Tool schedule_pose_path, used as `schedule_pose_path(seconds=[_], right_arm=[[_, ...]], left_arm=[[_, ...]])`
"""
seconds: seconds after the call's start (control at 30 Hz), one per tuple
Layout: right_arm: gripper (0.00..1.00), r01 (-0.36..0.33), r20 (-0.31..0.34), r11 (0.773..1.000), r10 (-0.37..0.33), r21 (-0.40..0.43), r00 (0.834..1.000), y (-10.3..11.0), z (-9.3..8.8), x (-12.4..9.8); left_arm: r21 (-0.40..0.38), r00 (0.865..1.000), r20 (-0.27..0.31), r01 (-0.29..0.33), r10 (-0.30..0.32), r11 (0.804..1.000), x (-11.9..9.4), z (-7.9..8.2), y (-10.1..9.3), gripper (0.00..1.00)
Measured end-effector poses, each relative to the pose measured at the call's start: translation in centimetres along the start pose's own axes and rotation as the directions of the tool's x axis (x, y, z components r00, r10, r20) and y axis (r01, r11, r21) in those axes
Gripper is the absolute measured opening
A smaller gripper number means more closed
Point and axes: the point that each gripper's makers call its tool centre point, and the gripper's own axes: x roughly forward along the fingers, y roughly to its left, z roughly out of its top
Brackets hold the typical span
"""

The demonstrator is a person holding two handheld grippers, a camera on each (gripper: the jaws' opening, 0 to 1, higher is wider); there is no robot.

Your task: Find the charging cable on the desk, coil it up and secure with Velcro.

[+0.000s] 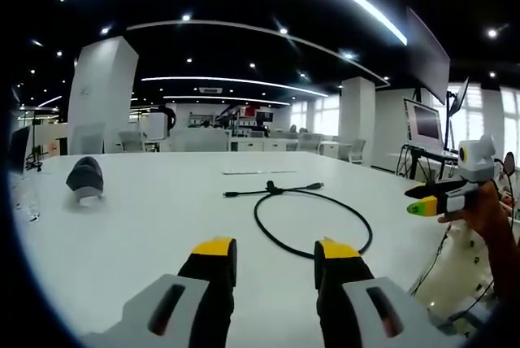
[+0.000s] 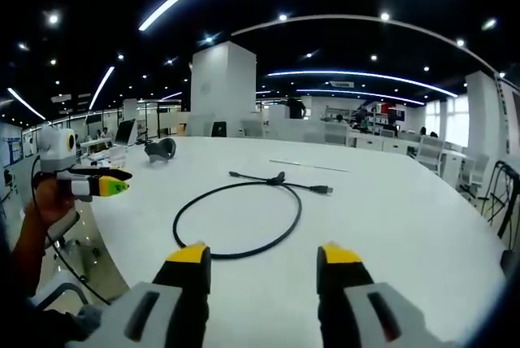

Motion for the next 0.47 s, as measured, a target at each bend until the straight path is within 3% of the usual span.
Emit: schedule_pose_path(seconds=[0.47], right_arm=[[0.53,-0.011,-0.010,1.000,0.011,0.005,1.000,-0.05,-0.38,0.69]], left_arm=[[0.005,1.000,-0.006,0.004,-0.004,1.000,0.34,-0.28,-0.26,0.38]])
